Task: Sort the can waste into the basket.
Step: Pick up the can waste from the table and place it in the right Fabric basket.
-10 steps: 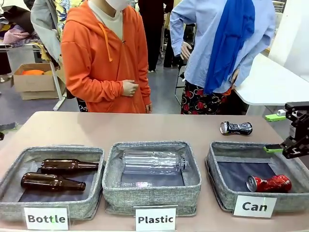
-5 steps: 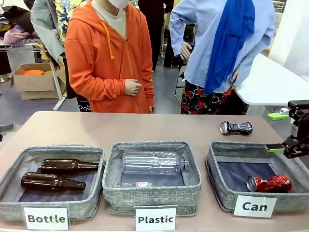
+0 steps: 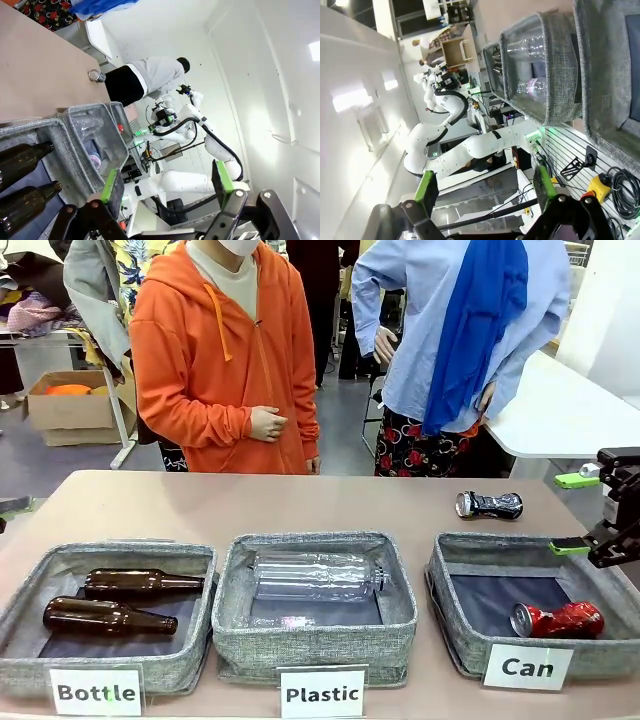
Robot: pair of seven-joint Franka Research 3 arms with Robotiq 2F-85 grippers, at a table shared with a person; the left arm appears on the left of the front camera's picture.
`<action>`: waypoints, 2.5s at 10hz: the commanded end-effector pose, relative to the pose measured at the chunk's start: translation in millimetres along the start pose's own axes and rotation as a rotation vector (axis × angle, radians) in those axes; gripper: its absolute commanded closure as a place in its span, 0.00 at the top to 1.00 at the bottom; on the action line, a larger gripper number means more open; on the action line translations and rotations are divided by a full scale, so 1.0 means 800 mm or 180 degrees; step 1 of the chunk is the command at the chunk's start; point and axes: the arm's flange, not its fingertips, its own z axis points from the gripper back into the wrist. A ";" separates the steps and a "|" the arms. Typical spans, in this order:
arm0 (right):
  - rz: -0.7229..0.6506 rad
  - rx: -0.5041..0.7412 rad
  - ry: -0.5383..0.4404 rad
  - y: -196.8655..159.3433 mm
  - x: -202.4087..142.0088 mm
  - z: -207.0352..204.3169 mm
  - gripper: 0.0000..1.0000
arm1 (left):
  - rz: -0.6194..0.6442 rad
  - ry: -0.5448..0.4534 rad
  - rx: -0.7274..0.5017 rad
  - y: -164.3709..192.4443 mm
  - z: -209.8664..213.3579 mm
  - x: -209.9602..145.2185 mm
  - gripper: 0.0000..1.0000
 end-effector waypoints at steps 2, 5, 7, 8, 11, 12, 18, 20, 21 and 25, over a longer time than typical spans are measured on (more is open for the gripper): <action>-0.0035 -0.0020 0.0037 0.003 -0.005 -0.002 1.00 | 0.0037 -0.0020 -0.0013 -0.005 0.000 0.002 0.92; 0.0654 -0.0583 -0.0371 0.017 0.020 0.004 1.00 | 0.0037 -0.0020 -0.0013 -0.005 0.000 0.002 0.92; 0.1105 -0.1580 -0.0842 0.030 0.066 0.011 1.00 | 0.0037 -0.0020 -0.0013 -0.005 0.000 0.002 0.92; 0.1164 -0.2140 -0.1157 0.031 0.085 0.016 1.00 | 0.0037 -0.0020 -0.0013 -0.005 0.000 0.002 0.92; 0.1214 -0.2891 -0.1268 0.031 0.108 0.013 1.00 | 0.0037 -0.0020 -0.0013 -0.005 0.000 0.002 0.92; 0.1242 -0.2686 -0.1337 0.036 0.106 0.016 1.00 | 0.0037 -0.0020 -0.0013 -0.005 0.000 0.002 0.92; 0.1430 -0.2826 -0.1113 0.050 0.135 0.020 1.00 | 0.0037 -0.0020 -0.0013 -0.005 0.000 0.002 0.92; 0.1652 -0.3084 -0.0845 0.074 0.199 0.003 1.00 | 0.0037 -0.0020 -0.0013 -0.005 0.000 0.002 0.92; 0.1714 -0.3134 -0.0848 0.077 0.224 -0.003 1.00 | 0.0037 -0.0020 -0.0013 -0.005 0.000 0.002 0.92; 0.2957 -0.3654 -0.0485 0.057 0.331 -0.015 1.00 | 0.0037 -0.0020 -0.0013 -0.005 0.000 0.002 0.92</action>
